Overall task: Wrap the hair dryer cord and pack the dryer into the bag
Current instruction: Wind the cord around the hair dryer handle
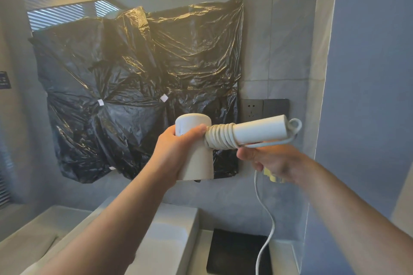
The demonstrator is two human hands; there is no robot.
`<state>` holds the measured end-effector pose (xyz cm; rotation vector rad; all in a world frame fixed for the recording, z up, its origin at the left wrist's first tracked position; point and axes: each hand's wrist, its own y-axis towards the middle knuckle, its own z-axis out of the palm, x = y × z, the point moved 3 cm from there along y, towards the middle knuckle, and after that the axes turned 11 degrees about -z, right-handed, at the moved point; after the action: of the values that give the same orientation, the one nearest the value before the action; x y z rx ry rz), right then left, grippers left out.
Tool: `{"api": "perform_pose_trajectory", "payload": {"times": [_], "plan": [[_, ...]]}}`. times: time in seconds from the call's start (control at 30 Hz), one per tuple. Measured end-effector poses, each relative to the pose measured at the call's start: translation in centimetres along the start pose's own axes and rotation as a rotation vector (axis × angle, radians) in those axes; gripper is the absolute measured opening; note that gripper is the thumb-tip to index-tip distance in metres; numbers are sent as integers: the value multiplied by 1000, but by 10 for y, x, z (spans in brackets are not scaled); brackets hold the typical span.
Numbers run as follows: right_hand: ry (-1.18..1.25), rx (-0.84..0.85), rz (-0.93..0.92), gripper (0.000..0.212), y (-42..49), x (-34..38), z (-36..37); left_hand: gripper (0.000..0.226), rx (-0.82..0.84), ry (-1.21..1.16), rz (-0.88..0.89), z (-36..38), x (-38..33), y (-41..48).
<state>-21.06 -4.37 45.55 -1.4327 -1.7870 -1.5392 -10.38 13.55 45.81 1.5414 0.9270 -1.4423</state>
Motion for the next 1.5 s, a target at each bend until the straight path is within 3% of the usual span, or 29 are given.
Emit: {"api": "perform_pose_trajectory", "payload": {"times": [0.07,0.17,0.37,0.5,0.7,0.9,1.1,1.3,1.5], "plan": [[-40,72,6,20,0,4,-6,33,81,52,-14,-5,-1,5],[-113,223,3,11,5,7,-11,42,163,134,-24,-11,-6,13],[-110,405,94,11,7,9,-4,68,217,400,140,-16,-24,23],[-234,423,150,15,9,7,5,64,174,603,287,-11,-30,22],[-542,278,193,16,12,1,21,76,8,825,412,-5,-31,10],[-547,-13,246,25,23,-8,16,84,-240,856,594,3,-28,-4],[-367,-282,286,30,27,-9,14,89,-405,783,752,5,-21,-11],[-63,-571,164,9,20,4,27,85,-479,535,657,1,-18,-11],[71,-697,75,14,9,13,34,79,-522,348,645,4,-15,-14]]}}
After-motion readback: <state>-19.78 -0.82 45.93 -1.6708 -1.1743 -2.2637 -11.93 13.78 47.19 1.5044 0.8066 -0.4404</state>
